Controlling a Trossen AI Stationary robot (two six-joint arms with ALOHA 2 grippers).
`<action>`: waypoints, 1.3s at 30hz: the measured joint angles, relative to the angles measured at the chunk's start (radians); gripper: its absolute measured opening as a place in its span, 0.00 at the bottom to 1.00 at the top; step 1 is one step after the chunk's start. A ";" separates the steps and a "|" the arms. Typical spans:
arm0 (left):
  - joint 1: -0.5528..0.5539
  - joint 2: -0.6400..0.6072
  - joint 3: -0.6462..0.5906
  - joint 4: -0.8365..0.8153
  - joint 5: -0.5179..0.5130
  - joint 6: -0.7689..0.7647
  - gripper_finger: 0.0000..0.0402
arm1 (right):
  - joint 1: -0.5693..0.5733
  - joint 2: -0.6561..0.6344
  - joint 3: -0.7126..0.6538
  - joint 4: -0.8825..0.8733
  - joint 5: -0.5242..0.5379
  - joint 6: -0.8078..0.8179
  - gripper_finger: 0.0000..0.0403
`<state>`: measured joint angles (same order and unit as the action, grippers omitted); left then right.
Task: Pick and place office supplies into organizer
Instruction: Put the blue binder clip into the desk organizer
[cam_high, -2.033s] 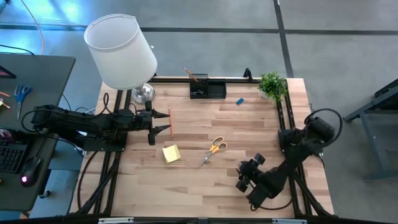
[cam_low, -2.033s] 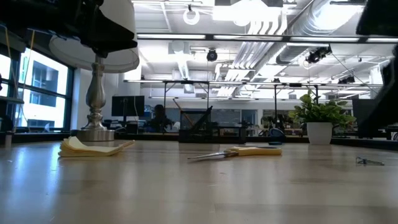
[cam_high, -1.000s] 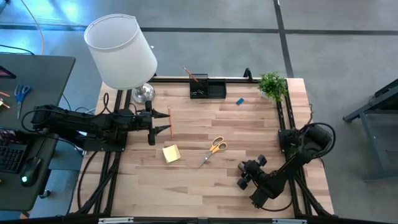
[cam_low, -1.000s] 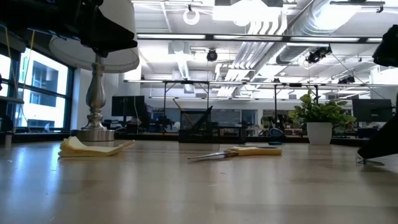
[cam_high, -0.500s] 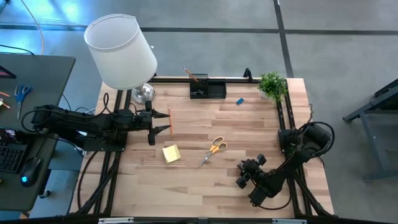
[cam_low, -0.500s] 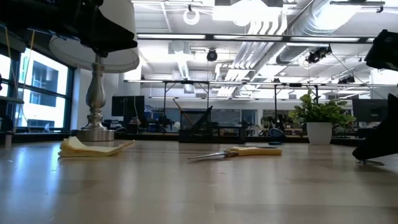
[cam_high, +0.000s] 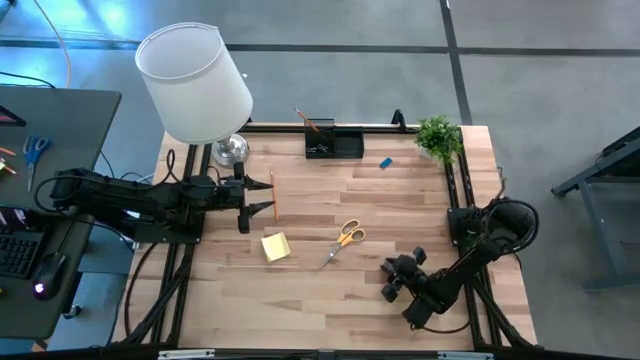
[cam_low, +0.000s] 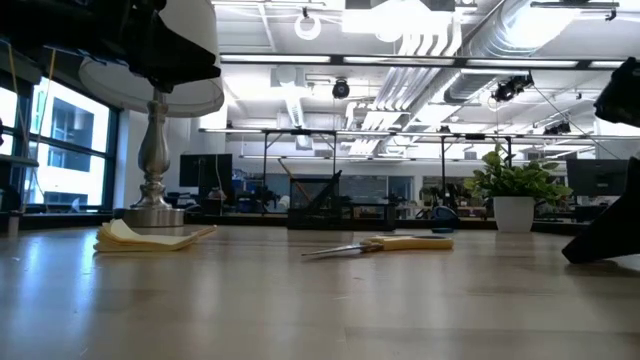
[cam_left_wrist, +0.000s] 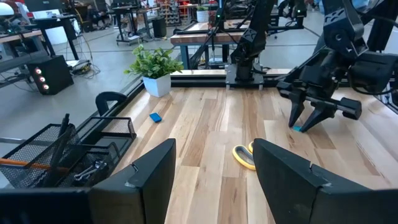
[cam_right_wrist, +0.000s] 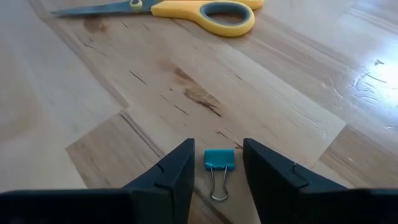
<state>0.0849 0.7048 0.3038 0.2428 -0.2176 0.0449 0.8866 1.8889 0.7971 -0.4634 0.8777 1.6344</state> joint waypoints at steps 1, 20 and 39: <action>0.000 0.000 0.000 0.000 0.000 0.000 0.51 | -0.001 0.000 0.005 -0.005 -0.006 -0.013 0.32; 0.000 0.000 0.000 0.000 0.000 -0.015 0.51 | -0.002 0.002 0.022 -0.019 -0.028 -0.046 0.13; 0.000 0.000 0.000 0.000 0.000 -0.016 0.51 | -0.011 0.002 0.122 -0.244 -0.030 -0.035 0.13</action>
<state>0.0845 0.7048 0.3038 0.2428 -0.2176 0.0290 0.8753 1.8912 0.9190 -0.7074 0.8479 1.5989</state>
